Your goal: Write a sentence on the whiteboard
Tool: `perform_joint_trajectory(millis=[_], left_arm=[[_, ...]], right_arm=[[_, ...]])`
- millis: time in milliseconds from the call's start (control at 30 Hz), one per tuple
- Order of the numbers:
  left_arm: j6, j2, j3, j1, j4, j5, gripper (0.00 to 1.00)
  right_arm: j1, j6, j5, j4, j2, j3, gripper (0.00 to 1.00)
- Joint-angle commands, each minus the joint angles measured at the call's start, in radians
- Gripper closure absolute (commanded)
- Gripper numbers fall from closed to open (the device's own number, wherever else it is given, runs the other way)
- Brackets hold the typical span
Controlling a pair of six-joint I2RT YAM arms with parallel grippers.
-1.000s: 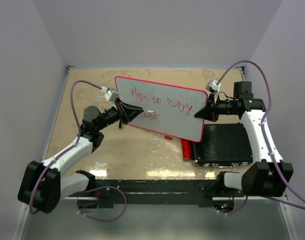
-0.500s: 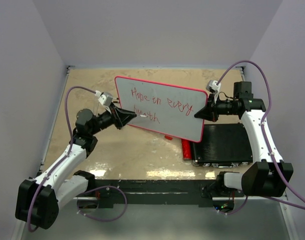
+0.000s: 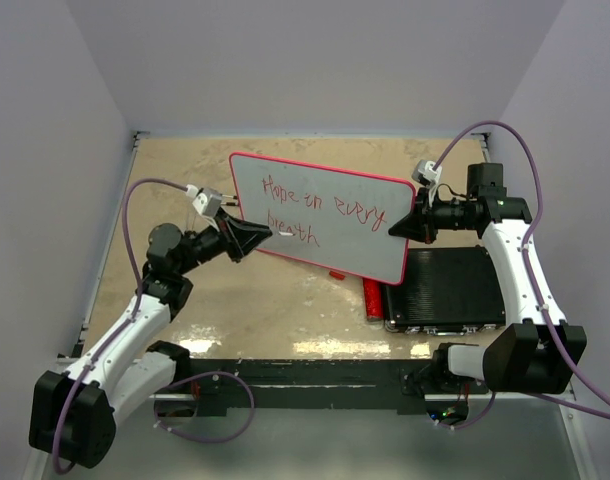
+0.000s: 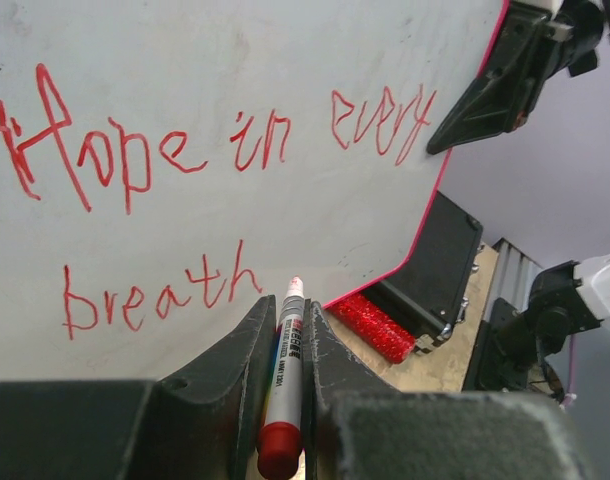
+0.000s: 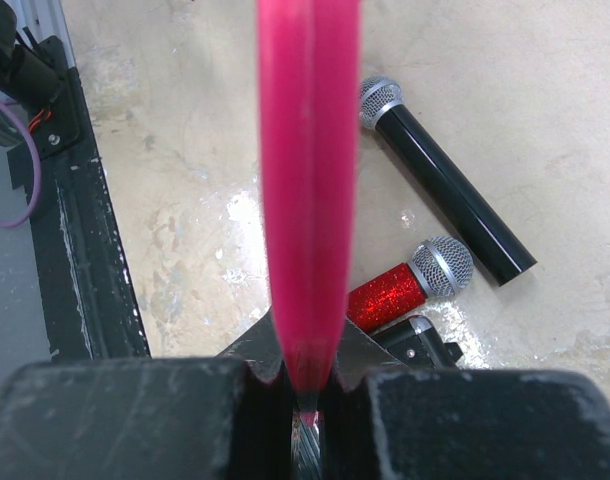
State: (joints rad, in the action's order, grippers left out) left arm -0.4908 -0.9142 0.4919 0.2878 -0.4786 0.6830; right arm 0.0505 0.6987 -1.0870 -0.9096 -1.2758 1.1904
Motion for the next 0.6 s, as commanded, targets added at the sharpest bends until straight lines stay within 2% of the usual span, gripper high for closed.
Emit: perform_joint_trajectory(millis=[0,67,167,567], left_arm=[[-0.1,0.05,-0.035,-0.006,-0.129,0.053,1.0],[-0.136,0.07,-0.073,-0.003,-0.196,0.061,1.0],[-0.157,0.077,-0.098,0.022,-0.204,0.049,1.0],[-0.133,0.09,-0.09,0.263,-0.118,-0.198,1.0]], right_arm=[[-0.011,-0.004,-0.024,0.0,0.035,0.011,1.0],[-0.011,-0.004,-0.025,0.0,0.033,0.014,1.0],[-0.009,-0.004,-0.03,0.0,0.033,0.014,1.0],[-0.009,-0.008,-0.04,0.001,0.043,0.02,1.0]])
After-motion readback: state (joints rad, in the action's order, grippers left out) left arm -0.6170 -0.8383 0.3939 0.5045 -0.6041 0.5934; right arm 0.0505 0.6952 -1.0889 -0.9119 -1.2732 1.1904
